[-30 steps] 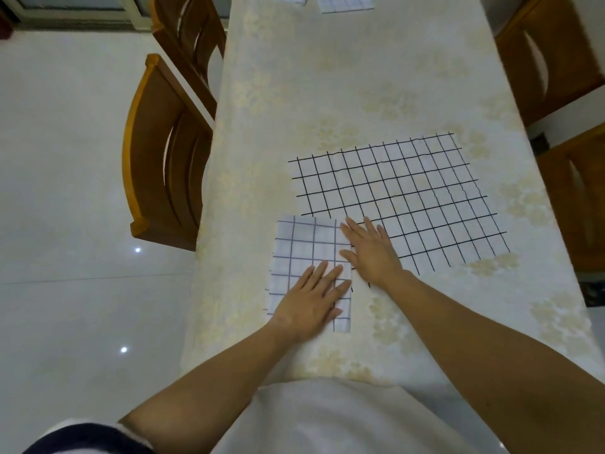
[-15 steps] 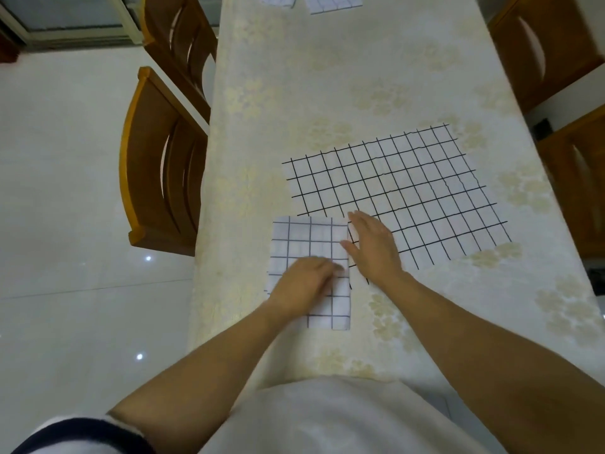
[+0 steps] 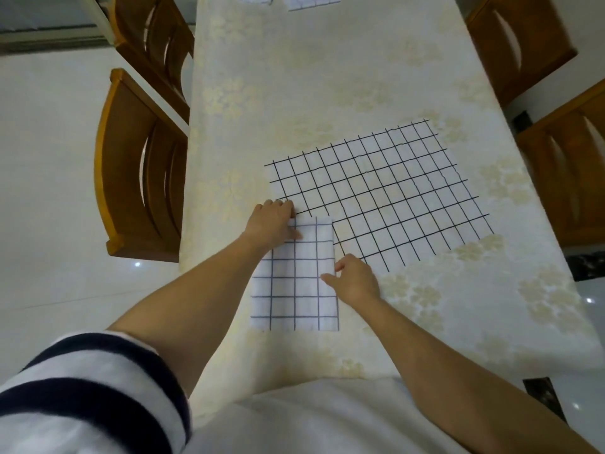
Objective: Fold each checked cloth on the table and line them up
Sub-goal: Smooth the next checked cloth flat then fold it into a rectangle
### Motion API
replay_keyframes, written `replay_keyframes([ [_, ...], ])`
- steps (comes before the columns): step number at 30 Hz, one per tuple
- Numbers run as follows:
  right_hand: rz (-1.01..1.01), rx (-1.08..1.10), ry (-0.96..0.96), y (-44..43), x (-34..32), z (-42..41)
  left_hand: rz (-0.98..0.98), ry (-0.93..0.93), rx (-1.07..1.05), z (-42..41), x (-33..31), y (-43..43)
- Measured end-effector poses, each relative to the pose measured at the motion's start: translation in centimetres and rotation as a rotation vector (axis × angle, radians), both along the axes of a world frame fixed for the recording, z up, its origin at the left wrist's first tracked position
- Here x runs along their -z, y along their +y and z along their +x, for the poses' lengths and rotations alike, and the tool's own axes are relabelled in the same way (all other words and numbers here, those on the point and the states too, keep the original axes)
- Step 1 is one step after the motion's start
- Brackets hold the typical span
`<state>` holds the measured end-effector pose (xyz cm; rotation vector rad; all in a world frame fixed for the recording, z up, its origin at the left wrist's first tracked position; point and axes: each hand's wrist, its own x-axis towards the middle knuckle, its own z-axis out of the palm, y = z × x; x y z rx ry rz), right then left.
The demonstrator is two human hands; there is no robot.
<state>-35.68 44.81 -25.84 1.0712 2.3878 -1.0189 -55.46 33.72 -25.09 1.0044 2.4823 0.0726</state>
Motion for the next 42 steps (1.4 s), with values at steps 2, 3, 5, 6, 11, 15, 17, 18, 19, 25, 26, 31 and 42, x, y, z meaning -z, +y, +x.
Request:
replay_keyframes([
  [2, -0.073, 0.02, 0.052, 0.3, -0.2, -0.2, 0.021, -0.052, 0.029, 0.0, -0.1, -0.2],
  [3, -0.106, 0.041, 0.079, 0.6, -0.4, -0.3, 0.058, -0.1, 0.039, 0.1, -0.2, -0.3],
  [5, -0.153, 0.08, 0.125, 1.1, -0.7, -0.4, 0.161, -0.23, 0.01, 0.2, -0.4, -0.8],
  [6, -0.183, 0.097, 0.15, 1.3, -0.8, -0.5, 0.21, -0.286, -0.022, 0.3, -0.5, -1.0],
  [11, -0.365, 0.144, 0.226, 1.9, -0.7, -0.3, 0.331, -0.39, -0.187, -0.2, -1.4, -2.7],
  [15, -0.38, 0.154, 0.189, 2.7, -0.8, 0.2, 0.41, -0.537, -0.334, -0.3, -1.8, -4.3],
  [17, -0.398, 0.186, 0.177, 3.3, -1.1, 0.2, 0.418, -0.599, -0.404, 0.1, -1.8, -5.2],
  [18, -0.396, 0.197, 0.181, 3.7, -1.3, 0.1, 0.396, -0.609, -0.421, 0.4, -1.5, -5.9],
  [19, -0.385, 0.204, 0.189, 4.0, -1.5, 0.0, 0.361, -0.617, -0.435, 0.7, -1.0, -6.6],
  [25, -0.195, 0.166, 0.195, 6.5, -1.4, -1.0, 0.312, -0.712, -0.514, 3.4, 0.6, -9.8],
  [26, -0.155, 0.137, 0.194, 6.7, -1.3, -1.2, 0.322, -0.746, -0.535, 4.1, 0.6, -10.0],
  [31, 0.04, -0.053, 0.208, 6.3, -0.7, -2.3, 0.239, -0.547, -0.49, 7.4, -0.3, -10.5],
  [42, 0.498, -0.447, 0.121, -3.0, 2.0, -0.8, 0.361, 0.112, 0.017, 12.9, 3.2, -3.1],
])
